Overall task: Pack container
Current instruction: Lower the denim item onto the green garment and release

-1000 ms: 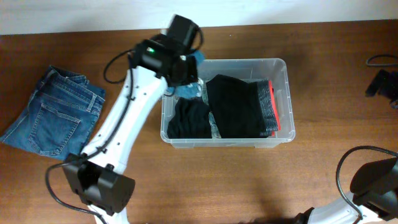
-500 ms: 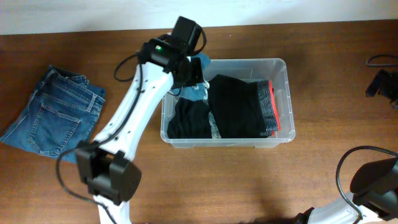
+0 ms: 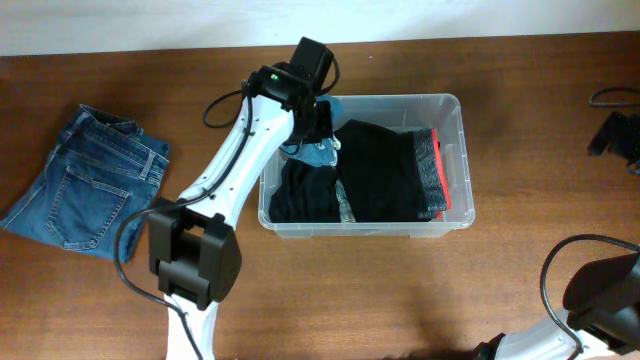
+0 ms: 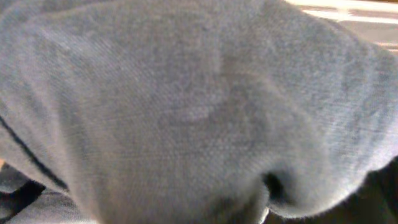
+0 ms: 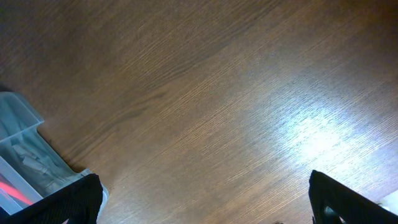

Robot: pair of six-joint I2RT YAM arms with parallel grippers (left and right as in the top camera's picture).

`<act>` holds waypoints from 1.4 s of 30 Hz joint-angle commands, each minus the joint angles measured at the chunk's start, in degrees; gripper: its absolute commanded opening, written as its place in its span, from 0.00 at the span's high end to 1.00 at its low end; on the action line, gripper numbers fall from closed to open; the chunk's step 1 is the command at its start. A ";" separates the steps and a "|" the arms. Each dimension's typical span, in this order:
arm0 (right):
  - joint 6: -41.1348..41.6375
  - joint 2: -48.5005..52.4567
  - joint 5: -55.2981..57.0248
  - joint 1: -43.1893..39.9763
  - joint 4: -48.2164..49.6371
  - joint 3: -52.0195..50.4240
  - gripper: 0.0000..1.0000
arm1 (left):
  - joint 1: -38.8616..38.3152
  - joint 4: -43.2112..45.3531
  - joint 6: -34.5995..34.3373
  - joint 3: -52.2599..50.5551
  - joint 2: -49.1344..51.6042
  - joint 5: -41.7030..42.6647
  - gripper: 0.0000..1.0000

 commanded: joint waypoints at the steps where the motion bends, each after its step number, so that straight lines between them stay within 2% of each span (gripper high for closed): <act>1: 0.48 -0.66 0.50 -0.04 -0.02 0.96 0.02 | -0.02 0.24 1.07 0.13 2.21 0.39 0.99; 11: 0.48 -0.66 0.50 -0.04 -0.02 0.96 0.02 | 0.00 -0.74 1.05 0.13 6.47 -1.07 0.99; 15: 0.48 -0.66 0.50 -0.04 -0.02 0.96 0.02 | 0.39 -0.59 1.05 0.13 7.58 -1.11 0.90; 16: 0.48 -0.66 0.50 -0.04 0.00 0.96 0.02 | 0.66 -0.59 1.05 0.15 7.58 -1.09 0.79; 18: 0.48 -0.66 0.50 -0.04 -0.02 0.96 0.02 | 1.09 -0.59 1.05 0.24 7.52 -1.07 0.48; 19: 0.48 -0.66 0.50 -0.04 -0.02 0.96 0.02 | 1.33 -0.66 1.05 0.44 7.45 -1.05 0.38; 23: 0.48 -0.66 0.50 -0.04 -0.02 0.96 0.02 | 2.36 -2.43 1.05 2.27 6.95 -1.07 0.26; 36: 0.48 -0.66 0.50 -0.04 -0.02 0.96 0.02 | 2.82 -7.78 1.07 9.35 0.87 -1.07 0.23; 38: 0.48 -0.66 0.50 -0.04 -0.02 0.96 0.02 | 2.64 -8.00 1.07 9.35 0.57 -1.07 0.26; 40: 0.48 -0.66 0.50 -0.04 -0.02 0.96 0.02 | 2.54 -8.24 1.07 9.35 0.57 -1.07 0.33; 42: 0.48 -0.66 0.48 -0.04 -0.02 0.96 0.02 | 2.49 -8.35 1.09 9.31 0.61 -1.09 0.46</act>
